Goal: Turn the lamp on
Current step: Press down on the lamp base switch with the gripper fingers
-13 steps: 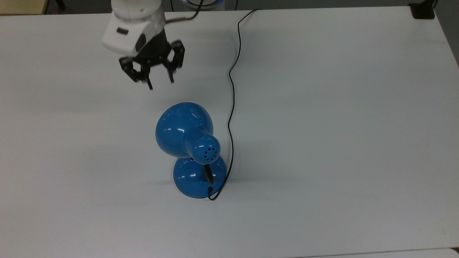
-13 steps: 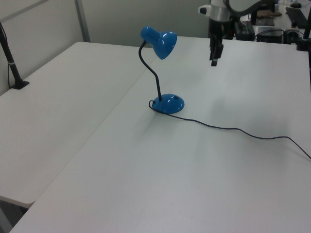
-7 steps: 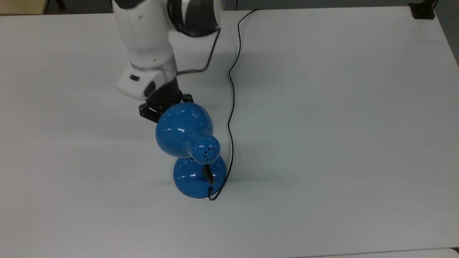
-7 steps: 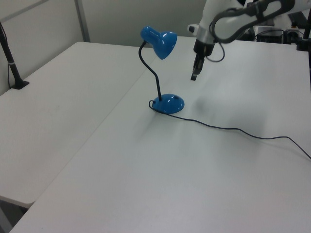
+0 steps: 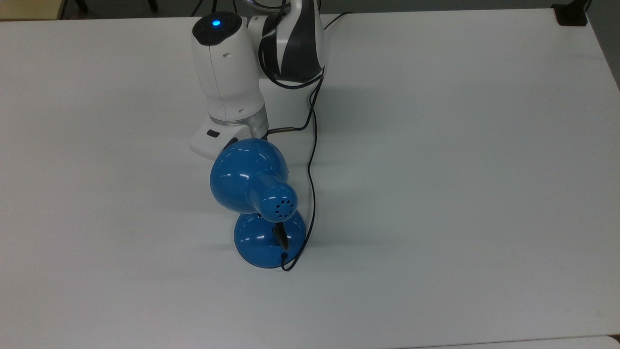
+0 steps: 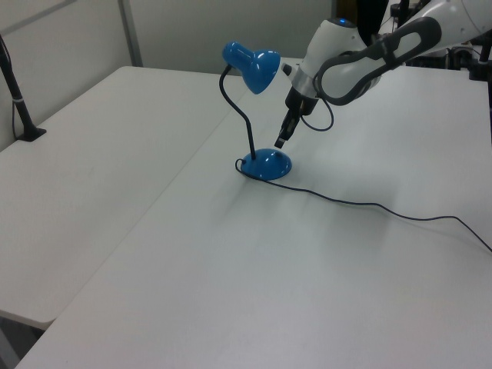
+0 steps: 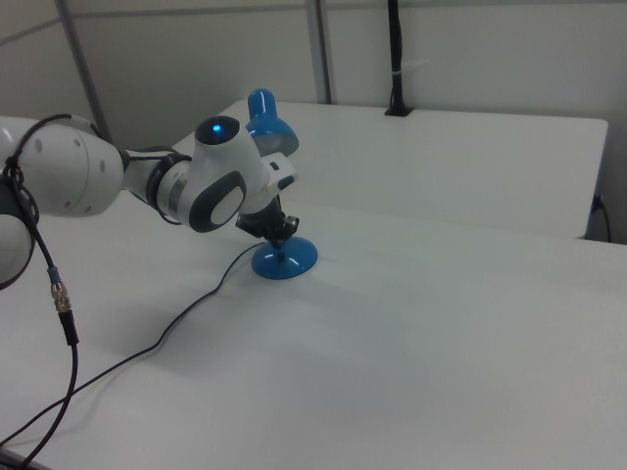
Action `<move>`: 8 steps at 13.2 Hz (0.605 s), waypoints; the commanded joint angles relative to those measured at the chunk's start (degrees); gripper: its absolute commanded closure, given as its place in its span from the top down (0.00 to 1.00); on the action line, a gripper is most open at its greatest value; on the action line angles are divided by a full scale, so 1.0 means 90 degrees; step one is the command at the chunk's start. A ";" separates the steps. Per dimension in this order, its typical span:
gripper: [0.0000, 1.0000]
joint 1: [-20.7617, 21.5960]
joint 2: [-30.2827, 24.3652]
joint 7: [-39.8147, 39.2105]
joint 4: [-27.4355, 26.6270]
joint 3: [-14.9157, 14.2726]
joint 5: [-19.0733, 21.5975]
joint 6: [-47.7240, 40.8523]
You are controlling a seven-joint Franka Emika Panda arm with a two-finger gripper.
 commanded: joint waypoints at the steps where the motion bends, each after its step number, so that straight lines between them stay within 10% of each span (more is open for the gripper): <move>1: 0.00 0.0135 0.0230 0.0082 0.0184 -0.0069 0.0121 0.0124; 8: 0.00 0.0174 0.0367 0.0073 0.0184 -0.0069 0.0033 0.0289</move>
